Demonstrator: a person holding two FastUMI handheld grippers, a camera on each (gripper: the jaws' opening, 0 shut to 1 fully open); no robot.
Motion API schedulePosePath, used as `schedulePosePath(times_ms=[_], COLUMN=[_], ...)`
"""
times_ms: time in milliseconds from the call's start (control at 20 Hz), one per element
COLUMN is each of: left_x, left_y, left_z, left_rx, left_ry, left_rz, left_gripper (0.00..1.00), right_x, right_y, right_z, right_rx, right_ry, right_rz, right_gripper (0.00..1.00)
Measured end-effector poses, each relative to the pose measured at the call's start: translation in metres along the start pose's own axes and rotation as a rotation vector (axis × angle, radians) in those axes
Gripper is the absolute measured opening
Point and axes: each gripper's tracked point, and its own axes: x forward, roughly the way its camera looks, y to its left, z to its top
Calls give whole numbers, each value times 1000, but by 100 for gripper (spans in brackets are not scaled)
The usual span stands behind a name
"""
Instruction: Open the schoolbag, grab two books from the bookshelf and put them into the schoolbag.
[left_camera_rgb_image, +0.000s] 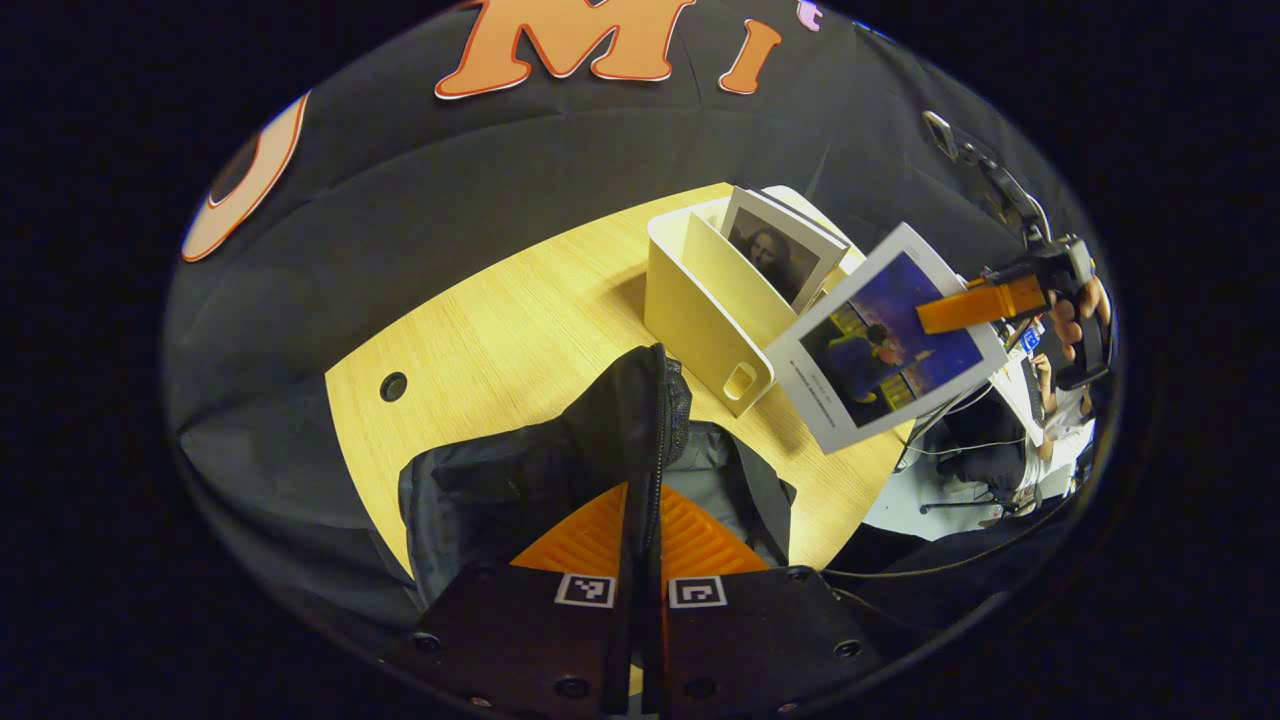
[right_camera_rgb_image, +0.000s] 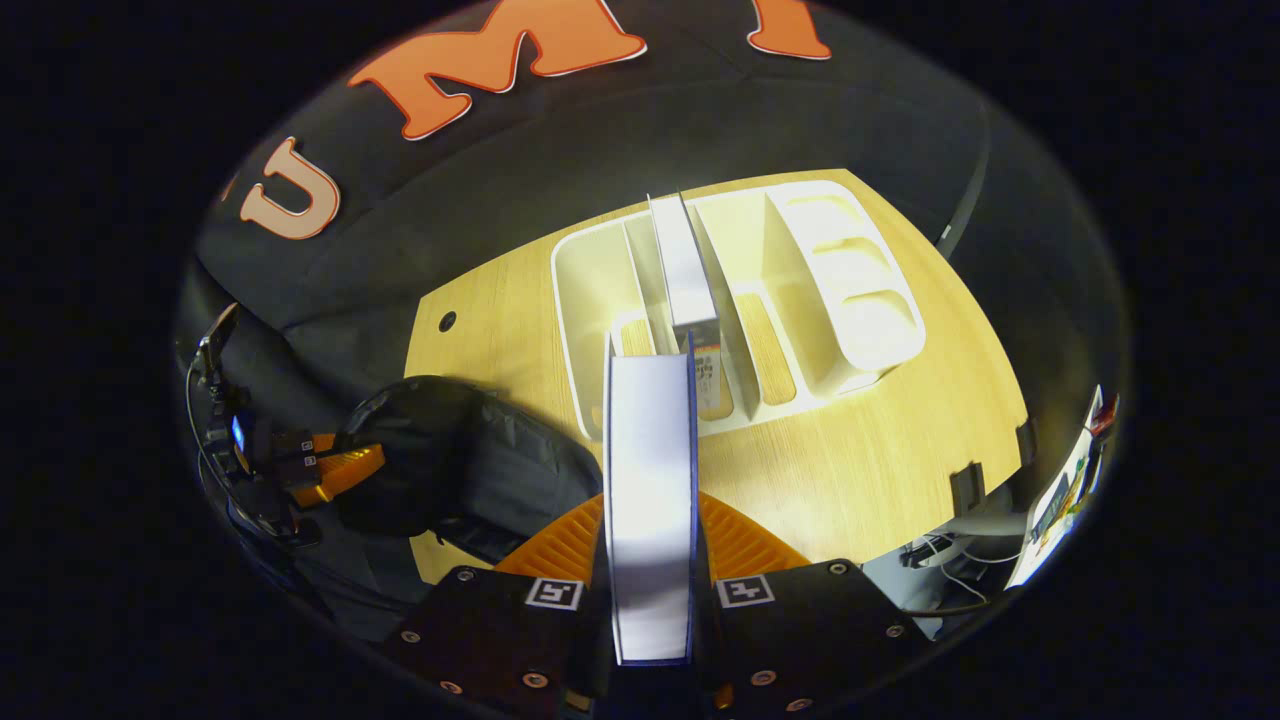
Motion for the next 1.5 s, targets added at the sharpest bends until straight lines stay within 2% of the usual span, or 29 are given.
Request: schedulePosePath(times_ms=[150, 500, 850, 1000, 1500], left_x=[3, 3, 1, -1, -8], left_y=[-3, -11, -9, -7, 3], left_z=[0, 3, 4, 8, 21], left_rx=[-1, -19, -48, -66, -93], left_ry=[2, 0, -13, -18, -33], left_rz=[9, 18, 28, 33, 63], left_gripper=[6, 6, 6, 6, 5], right_x=[1, 5, 13, 20, 78], right_y=[-7, 6, 45, 72, 112], right_z=[-23, -52, -59, -60, -58], right_rx=[44, 144, 152, 183, 275], right_ry=[10, 8, -16, -15, -7], right_rz=[33, 214, 389, 497, 597], right_gripper=[34, 33, 33, 32, 32])
